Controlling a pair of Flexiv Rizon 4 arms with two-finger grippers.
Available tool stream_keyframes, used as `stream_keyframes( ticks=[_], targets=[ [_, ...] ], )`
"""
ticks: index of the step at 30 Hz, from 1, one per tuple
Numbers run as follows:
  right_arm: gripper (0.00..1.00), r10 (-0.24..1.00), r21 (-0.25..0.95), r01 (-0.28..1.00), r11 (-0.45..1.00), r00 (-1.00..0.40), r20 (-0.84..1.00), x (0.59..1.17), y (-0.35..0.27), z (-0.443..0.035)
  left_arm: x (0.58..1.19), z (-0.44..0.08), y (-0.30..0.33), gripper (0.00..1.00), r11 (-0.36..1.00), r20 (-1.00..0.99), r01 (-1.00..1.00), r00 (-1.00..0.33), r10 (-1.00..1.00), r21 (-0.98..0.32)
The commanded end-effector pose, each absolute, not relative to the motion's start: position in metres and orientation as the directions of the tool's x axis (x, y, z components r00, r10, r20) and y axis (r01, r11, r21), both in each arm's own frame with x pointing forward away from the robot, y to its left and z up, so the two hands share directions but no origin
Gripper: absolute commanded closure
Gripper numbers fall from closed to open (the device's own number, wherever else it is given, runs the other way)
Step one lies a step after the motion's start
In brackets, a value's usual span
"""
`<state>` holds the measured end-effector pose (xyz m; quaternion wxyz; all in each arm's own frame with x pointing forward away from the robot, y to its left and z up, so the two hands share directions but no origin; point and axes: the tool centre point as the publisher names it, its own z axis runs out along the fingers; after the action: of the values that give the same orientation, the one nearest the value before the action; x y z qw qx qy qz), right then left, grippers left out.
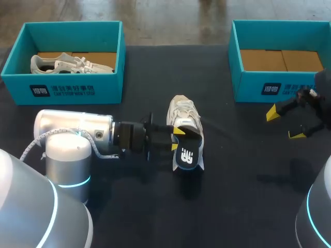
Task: Take the shoe out of the shoebox, open the shoe tongue, remove and reinsert the insole, then place the shoe into the shoebox
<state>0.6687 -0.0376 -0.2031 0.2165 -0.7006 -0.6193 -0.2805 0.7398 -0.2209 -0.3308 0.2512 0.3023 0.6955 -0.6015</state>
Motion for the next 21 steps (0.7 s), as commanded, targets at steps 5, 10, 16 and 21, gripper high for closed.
stream_keyframes(
  ticks=[5, 10, 16, 21],
  targets=[
    [0.0, 0.749, 0.045, 0.989, -0.141, 0.077, 0.659, 0.6678, -0.0369, -0.2034, 0.7345, -0.3239, -0.2162, 0.73, 0.116, -0.715, 0.726, -0.687, 0.131, -0.677],
    [0.0, 0.749, 0.045, 0.989, -0.141, 0.077, 0.659, 0.6678, -0.0369, -0.2034, 0.7322, -0.321, -0.2178, 0.76, 0.123, -0.717, 0.734, -0.679, 0.158, -0.668],
    [0.0, 0.749, 0.045, 0.989, -0.141, 0.077, 0.659, 0.6678, -0.0369, -0.2034, 0.7308, -0.3233, -0.2194, 0.76, 0.133, -0.714, 0.736, -0.677, 0.181, -0.664],
    [0.0, 0.749, 0.045, 0.989, -0.141, 0.077, 0.659, 0.6678, -0.0369, -0.2034, 0.7311, -0.3245, -0.2199, 0.96, 0.14, -0.713, 0.736, -0.677, 0.184, -0.663]
  ],
)
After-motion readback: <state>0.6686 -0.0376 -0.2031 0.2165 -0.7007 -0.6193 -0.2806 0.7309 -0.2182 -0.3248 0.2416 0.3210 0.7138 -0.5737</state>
